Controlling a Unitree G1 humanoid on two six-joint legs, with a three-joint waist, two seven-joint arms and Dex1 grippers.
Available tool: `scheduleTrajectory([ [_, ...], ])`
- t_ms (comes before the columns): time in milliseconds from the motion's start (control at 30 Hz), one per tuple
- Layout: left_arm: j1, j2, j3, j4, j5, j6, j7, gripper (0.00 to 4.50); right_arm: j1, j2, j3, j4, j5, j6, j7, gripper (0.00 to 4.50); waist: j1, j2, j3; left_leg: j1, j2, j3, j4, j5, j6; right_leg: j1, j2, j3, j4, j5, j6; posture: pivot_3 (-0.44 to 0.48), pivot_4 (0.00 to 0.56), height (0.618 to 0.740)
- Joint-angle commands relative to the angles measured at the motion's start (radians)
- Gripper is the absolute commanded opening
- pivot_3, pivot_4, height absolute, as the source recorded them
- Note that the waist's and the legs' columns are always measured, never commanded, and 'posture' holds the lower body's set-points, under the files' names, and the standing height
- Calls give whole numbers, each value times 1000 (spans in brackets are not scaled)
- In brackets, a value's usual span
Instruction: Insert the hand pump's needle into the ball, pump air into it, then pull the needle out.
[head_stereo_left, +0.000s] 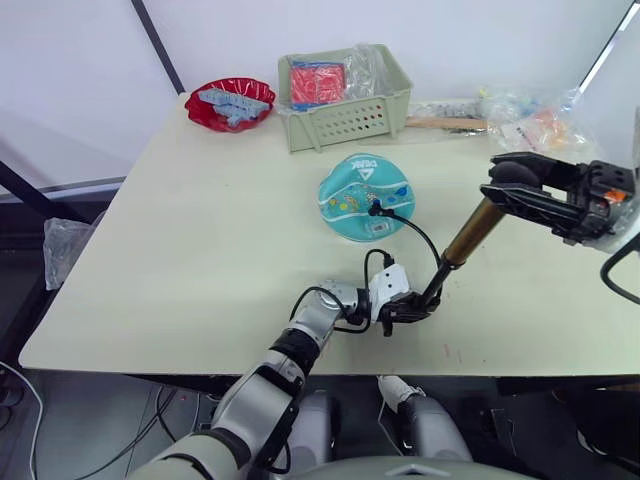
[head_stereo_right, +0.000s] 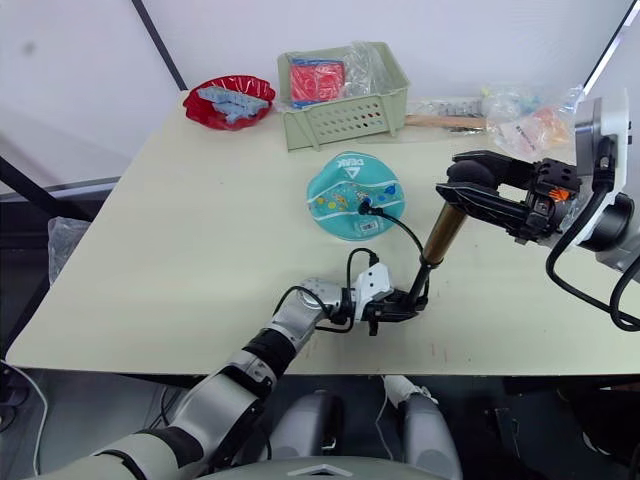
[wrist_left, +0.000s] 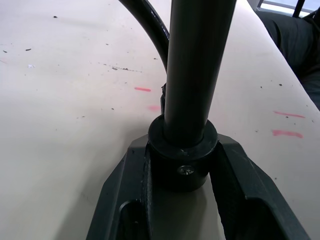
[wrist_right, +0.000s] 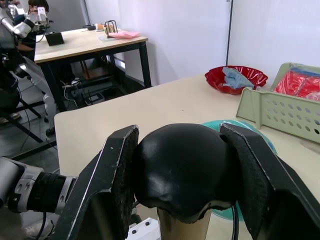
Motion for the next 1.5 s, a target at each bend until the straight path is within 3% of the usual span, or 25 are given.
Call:
scheduleTrajectory([
  [33,18,-13,-25,87,45,-1,4,1123,-49,-25,-108,-24,19,-33,-26,2078,0,0,0,0,0,0,0,0,0,0,0,0,0,0,0,0,150,738],
  [733,-17,-46,-19,238,112,-136,87,1123,61,-43,-90,-39,139,96,-68,2078,3,-1,-3,4,-2,0,1,0,1,5,-5,-2,0,0,0,0,150,738],
  [1033,-12,-43,-6,283,126,-204,123,1123,135,23,44,-19,-61,26,5,2078,0,-3,-13,6,-2,0,0,0,1,6,-6,-2,-1,-1,-2,0,150,738],
  [1267,-19,-46,5,304,124,-227,123,1123,277,127,221,48,-411,-218,90,2078,-3,-8,-28,9,-2,0,0,0,1,9,-4,-3,-1,-2,-2,0,150,738],
  [1500,-24,-43,8,324,139,-200,89,1123,288,222,348,104,-538,-266,77,2078,-5,-9,-36,11,0,0,0,0,1,9,-1,-3,-1,-2,-3,0,150,738],
])
